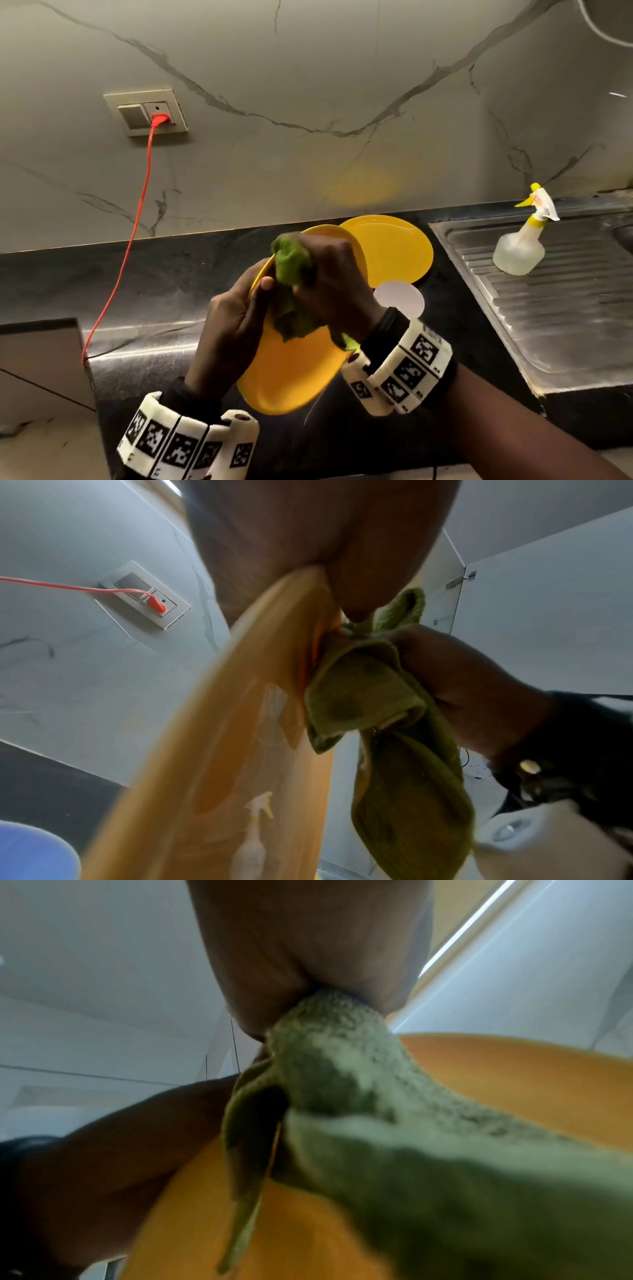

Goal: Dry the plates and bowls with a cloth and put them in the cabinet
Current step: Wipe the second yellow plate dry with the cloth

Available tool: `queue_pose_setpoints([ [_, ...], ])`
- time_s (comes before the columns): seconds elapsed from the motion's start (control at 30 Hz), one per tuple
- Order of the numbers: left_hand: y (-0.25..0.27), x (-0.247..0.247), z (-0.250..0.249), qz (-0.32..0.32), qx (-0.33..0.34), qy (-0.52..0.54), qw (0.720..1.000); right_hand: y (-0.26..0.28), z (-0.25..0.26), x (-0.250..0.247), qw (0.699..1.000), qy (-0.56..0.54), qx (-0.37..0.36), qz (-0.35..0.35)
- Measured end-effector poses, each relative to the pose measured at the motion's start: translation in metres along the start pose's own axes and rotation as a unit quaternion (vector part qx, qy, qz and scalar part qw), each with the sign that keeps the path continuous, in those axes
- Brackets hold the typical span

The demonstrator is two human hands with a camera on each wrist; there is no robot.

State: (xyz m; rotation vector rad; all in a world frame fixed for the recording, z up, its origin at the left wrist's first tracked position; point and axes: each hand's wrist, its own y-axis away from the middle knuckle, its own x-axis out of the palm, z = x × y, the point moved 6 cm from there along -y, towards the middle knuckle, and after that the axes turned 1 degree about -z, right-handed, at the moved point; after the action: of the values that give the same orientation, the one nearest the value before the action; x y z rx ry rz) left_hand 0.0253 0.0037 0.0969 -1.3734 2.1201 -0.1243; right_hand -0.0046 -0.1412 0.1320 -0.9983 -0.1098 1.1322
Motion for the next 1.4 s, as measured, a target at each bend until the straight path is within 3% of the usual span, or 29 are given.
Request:
queue_pose_setpoints([
  [0.07,-0.001,0.0,-0.001,-0.011,0.008,0.007,1.0,0.004,0.008,0.009,0.999,0.0,-0.01,0.033],
  [0.13,-0.001,-0.002,0.002,-0.024,0.004,0.001,1.0,0.002,0.005,0.006,1.0,-0.023,0.003,0.019],
  [0.2,0.003,-0.007,0.005,-0.041,-0.002,-0.007,0.999,-0.004,-0.01,-0.006,0.997,-0.036,0.059,-0.017],
  [0.3,0.006,-0.011,0.007,-0.064,0.005,-0.023,0.998,-0.011,-0.048,-0.033,0.977,0.036,0.186,-0.096],
  [0.4,0.007,-0.012,-0.001,-0.073,0.037,-0.041,0.996,-0.003,-0.079,-0.046,0.955,0.058,0.266,-0.12],
  [0.47,0.007,-0.011,-0.004,-0.07,0.043,-0.039,0.996,0.0,-0.074,-0.046,0.961,0.085,0.227,-0.133],
  [0.53,0.005,-0.01,-0.004,-0.065,0.042,-0.033,0.996,-0.001,-0.048,-0.039,0.978,0.084,0.129,-0.141],
  [0.63,0.003,-0.003,-0.003,-0.046,0.027,-0.031,0.998,-0.001,-0.012,-0.017,0.996,0.026,0.026,-0.082],
  [0.77,-0.002,0.002,-0.005,-0.018,0.03,-0.006,0.999,0.006,0.005,0.015,0.999,0.018,-0.023,0.045],
  [0.83,-0.004,0.001,-0.004,-0.014,0.032,-0.006,0.999,0.007,0.002,0.019,0.998,0.014,-0.014,0.054],
  [0.93,-0.003,-0.005,-0.001,-0.041,0.04,-0.026,0.998,-0.001,-0.003,0.005,0.999,-0.024,0.02,0.01],
  [1.0,0.001,-0.009,0.001,-0.063,0.035,-0.035,0.997,-0.009,-0.018,-0.014,0.997,0.01,0.069,-0.045],
  [1.07,0.005,-0.015,0.001,-0.085,0.043,-0.041,0.995,-0.014,-0.047,-0.036,0.982,0.064,0.154,-0.087],
  [1.2,0.008,-0.022,-0.004,-0.112,0.072,-0.058,0.989,0.006,-0.107,-0.054,0.942,0.069,0.32,-0.073],
  [1.4,0.0,-0.033,0.007,-0.156,0.02,-0.024,0.987,0.023,-0.104,-0.07,0.927,-0.054,0.34,-0.152],
])
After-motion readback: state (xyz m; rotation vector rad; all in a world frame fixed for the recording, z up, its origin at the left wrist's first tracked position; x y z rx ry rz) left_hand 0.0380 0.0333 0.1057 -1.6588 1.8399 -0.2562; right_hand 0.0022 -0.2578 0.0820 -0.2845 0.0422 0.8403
